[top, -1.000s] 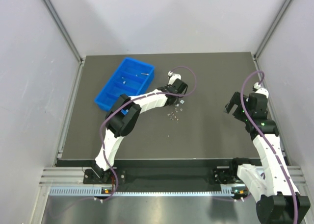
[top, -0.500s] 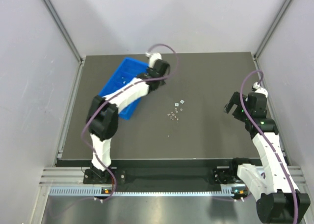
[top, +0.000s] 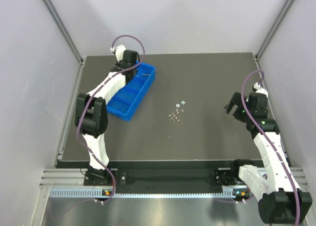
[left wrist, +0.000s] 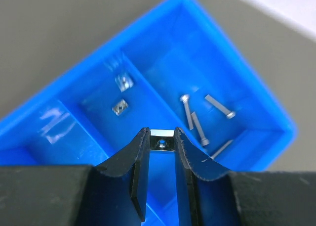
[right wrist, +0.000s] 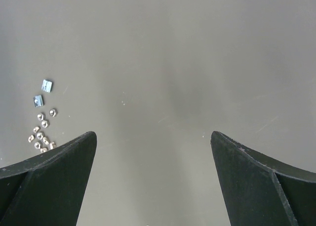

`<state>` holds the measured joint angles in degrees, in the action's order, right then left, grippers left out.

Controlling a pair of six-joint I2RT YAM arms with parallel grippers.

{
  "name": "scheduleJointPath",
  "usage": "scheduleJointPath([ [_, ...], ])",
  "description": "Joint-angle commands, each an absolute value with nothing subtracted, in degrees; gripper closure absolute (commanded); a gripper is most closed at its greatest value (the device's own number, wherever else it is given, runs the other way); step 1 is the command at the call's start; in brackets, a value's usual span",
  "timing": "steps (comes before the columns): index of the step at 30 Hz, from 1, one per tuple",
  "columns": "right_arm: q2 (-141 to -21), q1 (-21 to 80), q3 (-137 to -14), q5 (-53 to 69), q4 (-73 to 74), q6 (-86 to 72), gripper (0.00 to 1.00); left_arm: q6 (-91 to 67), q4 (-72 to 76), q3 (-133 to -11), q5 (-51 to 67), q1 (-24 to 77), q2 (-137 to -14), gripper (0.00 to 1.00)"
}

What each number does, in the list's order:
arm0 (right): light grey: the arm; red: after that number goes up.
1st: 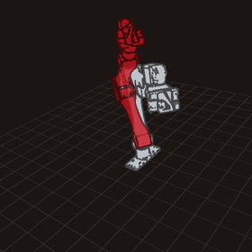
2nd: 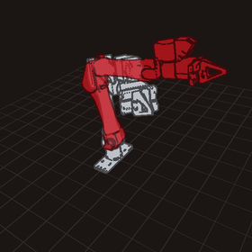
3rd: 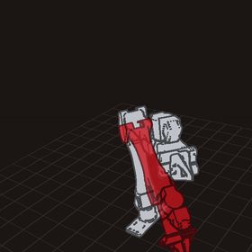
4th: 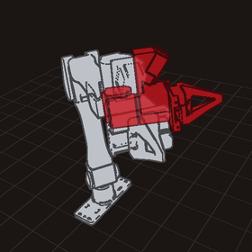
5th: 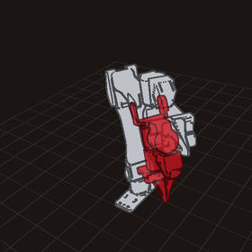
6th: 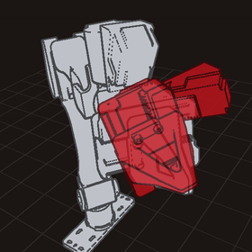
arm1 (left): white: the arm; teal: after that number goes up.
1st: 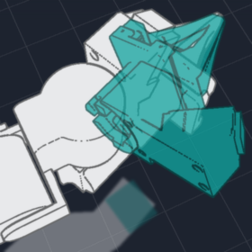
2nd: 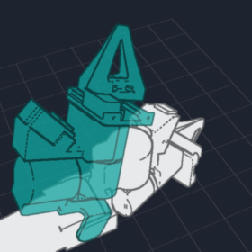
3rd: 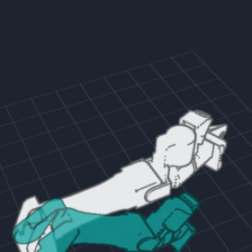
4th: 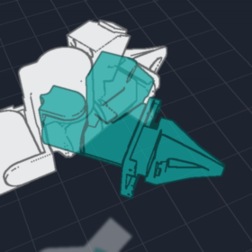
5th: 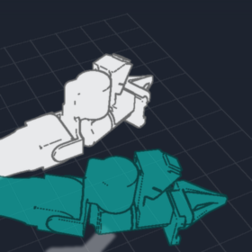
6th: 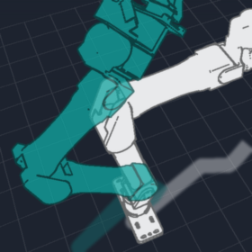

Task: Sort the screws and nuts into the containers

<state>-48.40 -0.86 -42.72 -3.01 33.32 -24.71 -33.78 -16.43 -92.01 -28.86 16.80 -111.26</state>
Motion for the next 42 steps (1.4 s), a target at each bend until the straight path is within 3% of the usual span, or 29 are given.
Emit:
scheduleJointPath([
  [1, -47.3, -0.4, -42.1, -3.0, 31.1, -25.5, 0.00, -33.9, -15.9, -93.4, -28.4, 16.3, -114.1, 0.76],
  [9, -47.3, -0.4, -42.4, -3.5, 31.6, -25.4, 0.00, -34.7, -16.2, -91.5, -29.1, 15.9, -115.5, 0.72],
  [11, -47.6, -0.4, -42.5, -3.5, 31.6, -25.2, 0.00, -34.4, -16.4, -91.5, -28.8, 16.0, -115.1, 0.54],
  [15, -47.5, -0.4, -42.7, -3.7, 31.6, -25.0, 0.00, -32.7, -16.8, -91.4, -26.6, 16.1, -112.3, 0.38],
  [18, -47.2, -0.4, -42.5, -3.8, 31.6, -25.1, 0.00, -32.2, -17.3, -91.3, -24.1, 17.5, -108.9, 0.36],
  [25, -47.3, -0.4, -41.9, -3.7, 31.6, -25.0, 0.01, -30.3, -18.0, -90.4, -27.2, 32.9, -103.4, 0.34],
  [30, -47.0, -0.4, -41.7, -4.0, 31.6, -24.7, 0.00, -31.8, -18.5, -91.0, -26.3, 41.5, -107.0, 0.37],
  [42, -45.3, -0.4, -40.5, -5.3, 32.4, -23.7, 0.00, -27.4, -24.2, -97.4, -17.8, 45.1, -119.1, 0.39],
])
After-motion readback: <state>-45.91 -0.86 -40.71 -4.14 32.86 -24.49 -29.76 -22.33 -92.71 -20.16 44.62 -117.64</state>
